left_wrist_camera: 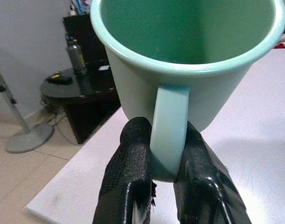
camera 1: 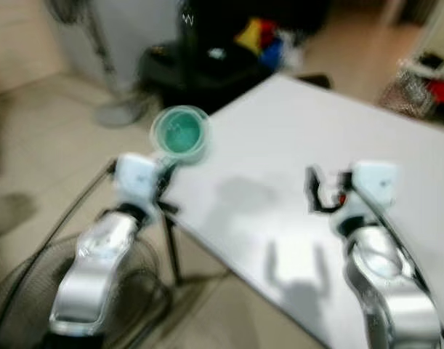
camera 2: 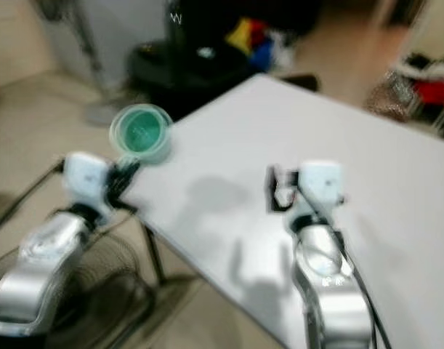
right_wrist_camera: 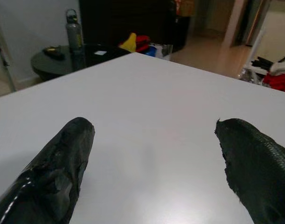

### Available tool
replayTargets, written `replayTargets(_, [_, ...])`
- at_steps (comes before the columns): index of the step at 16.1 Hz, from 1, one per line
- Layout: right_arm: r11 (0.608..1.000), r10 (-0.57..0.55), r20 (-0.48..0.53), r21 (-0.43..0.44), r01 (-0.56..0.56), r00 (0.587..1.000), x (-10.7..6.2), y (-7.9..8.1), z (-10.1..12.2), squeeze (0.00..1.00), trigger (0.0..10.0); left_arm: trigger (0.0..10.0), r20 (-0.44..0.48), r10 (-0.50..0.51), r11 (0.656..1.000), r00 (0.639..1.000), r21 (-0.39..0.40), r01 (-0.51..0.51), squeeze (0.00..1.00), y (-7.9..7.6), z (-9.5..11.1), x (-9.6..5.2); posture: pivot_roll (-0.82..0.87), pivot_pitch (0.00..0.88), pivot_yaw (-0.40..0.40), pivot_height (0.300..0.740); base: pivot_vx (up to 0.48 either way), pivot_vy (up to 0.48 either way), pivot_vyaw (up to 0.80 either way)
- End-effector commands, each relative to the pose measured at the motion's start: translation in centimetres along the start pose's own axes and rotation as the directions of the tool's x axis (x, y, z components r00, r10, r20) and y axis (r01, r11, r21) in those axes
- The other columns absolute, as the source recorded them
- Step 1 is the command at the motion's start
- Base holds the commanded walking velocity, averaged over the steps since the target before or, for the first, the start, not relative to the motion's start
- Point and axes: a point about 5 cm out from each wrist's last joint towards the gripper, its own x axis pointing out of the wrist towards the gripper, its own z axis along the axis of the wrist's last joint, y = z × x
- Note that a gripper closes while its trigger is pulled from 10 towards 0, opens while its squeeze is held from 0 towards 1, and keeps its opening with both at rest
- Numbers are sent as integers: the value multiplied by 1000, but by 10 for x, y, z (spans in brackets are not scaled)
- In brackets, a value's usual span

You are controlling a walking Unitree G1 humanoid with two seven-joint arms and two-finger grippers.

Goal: Setting the table

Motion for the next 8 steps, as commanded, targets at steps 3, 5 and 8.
replayTargets(3, [999,-40,1,-12,40,999,-4,-11,2,0,10000,10000,27,-72,997,997,-6,72,0,-17,7,6,-13,0,47,740,321,0,-267])
replayTargets(5, [1000,-21,-1,-22,21,1000,-6,-8,1,0,10000,10000,22,-59,998,998,8,59,0,-16,5,5,-10,0,49,740,0,0,-319])
replayTargets(8, [1000,-5,-3,-17,5,1000,-5,-6,1,0,10000,10000,21,-57,998,998,19,57,0,-15,5,4,-1,0,46,740,0,0,0])
